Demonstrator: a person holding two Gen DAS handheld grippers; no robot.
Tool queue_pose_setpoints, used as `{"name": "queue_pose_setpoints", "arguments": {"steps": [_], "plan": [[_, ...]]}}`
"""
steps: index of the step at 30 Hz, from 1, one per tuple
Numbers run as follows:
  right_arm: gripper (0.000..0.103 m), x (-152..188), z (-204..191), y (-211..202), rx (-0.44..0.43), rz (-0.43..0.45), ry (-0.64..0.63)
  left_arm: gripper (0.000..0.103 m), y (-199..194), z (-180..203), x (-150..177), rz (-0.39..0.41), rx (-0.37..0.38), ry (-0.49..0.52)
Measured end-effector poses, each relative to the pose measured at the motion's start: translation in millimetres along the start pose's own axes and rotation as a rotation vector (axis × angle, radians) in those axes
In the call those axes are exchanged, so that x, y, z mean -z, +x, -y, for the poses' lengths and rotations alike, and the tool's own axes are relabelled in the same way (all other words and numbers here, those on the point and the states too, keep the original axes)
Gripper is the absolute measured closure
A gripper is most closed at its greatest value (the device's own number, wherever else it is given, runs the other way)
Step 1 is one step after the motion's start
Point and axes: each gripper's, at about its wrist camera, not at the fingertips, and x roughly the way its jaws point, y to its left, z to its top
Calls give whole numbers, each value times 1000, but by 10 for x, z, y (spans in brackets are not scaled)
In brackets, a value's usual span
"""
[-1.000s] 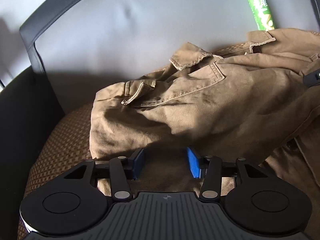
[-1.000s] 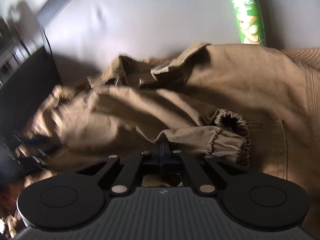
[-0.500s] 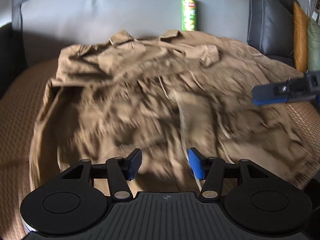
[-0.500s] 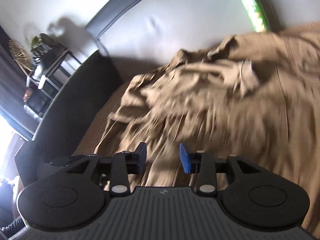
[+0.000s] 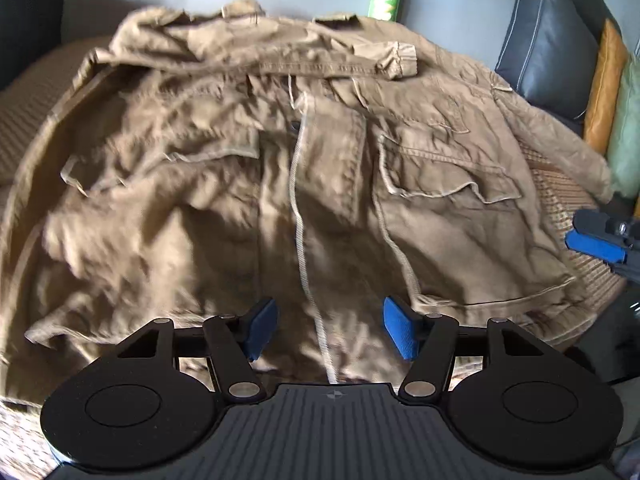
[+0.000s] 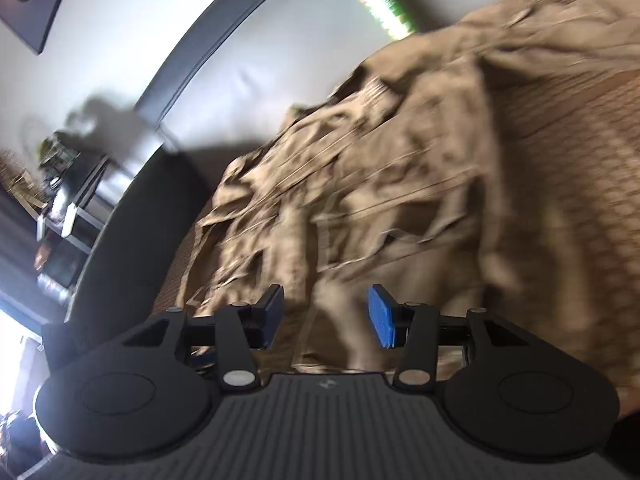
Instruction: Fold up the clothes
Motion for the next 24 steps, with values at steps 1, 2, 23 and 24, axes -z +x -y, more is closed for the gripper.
{"name": "queue_pose_setpoints", "arguments": {"steps": [1, 2, 23, 24], "plan": [[50, -2, 51, -65, 36, 17, -2, 30, 25, 14, -1, -6, 18, -13], [50, -1, 100, -126, 77, 34, -5, 31, 60, 37, 1, -12, 19, -15], [91, 361, 427, -458, 309, -102, -75, 103, 52, -23, 217, -60, 79, -107], [91, 369, 473, -444, 314, -124, -69, 103, 76, -47, 232, -59, 83, -117]]}}
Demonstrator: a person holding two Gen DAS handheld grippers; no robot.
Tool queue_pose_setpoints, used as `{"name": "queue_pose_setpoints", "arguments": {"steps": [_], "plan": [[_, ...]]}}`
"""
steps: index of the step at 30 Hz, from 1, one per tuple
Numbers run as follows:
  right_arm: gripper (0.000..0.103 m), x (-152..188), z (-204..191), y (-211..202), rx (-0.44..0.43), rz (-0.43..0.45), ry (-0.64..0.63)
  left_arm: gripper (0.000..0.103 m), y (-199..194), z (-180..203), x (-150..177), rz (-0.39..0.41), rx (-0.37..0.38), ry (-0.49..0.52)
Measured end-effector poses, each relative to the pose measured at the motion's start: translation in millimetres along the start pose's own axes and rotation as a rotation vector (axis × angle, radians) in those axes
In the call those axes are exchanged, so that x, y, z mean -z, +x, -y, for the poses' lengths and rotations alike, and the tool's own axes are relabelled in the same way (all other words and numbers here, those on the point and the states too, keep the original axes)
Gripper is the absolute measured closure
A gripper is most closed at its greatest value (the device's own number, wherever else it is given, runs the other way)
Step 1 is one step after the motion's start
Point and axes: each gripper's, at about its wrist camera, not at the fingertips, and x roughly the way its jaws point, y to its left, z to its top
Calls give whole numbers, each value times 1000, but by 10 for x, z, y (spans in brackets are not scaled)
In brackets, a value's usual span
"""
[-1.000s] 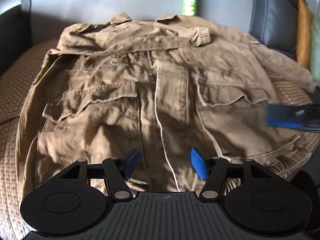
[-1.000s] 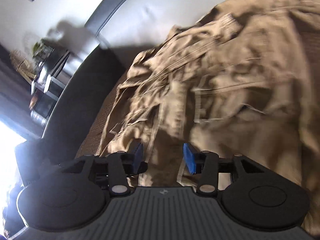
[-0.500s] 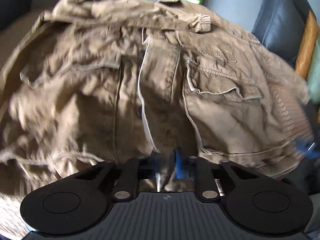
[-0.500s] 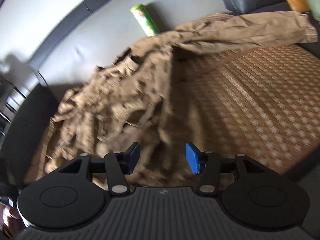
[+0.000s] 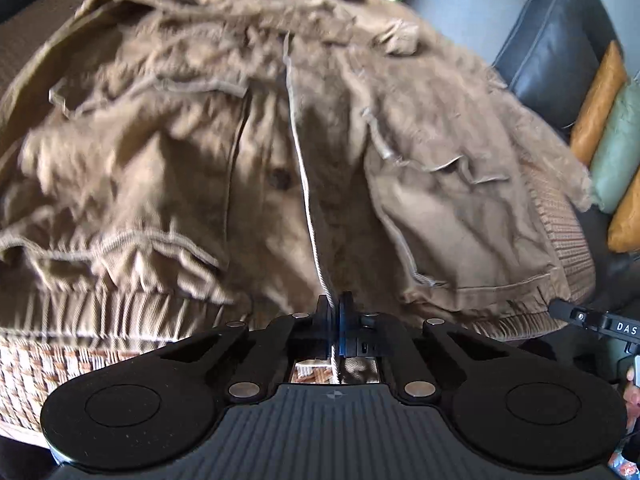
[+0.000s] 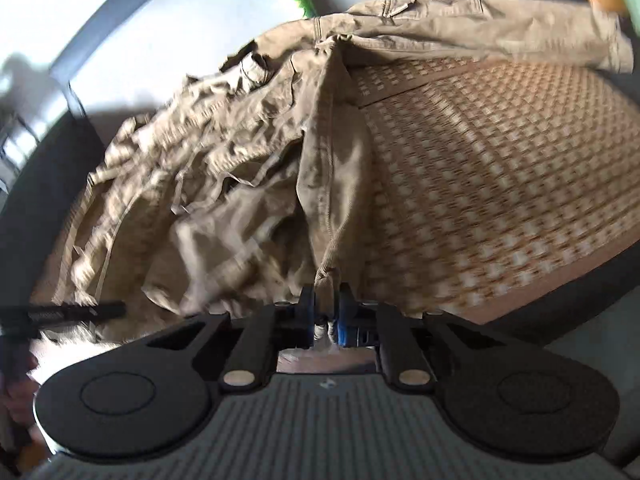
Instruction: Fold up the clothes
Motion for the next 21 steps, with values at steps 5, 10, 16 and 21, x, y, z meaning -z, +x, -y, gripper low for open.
{"name": "queue_pose_setpoints", "arguments": {"steps": [5, 10, 16, 21], "plan": [[79, 40, 61, 206, 19, -68, -10, 75, -147, -101, 22, 37, 28, -24], [59, -42, 89, -80, -20, 26, 30, 47, -850, -343, 48, 218, -61, -29], [56, -176, -18, -63, -3, 58, 19, 38, -1274, -1371, -93, 331, -299, -278], [56, -172, -82, -5, 26, 48, 18, 38, -1112, -1900, -66, 246, -239, -397]]}}
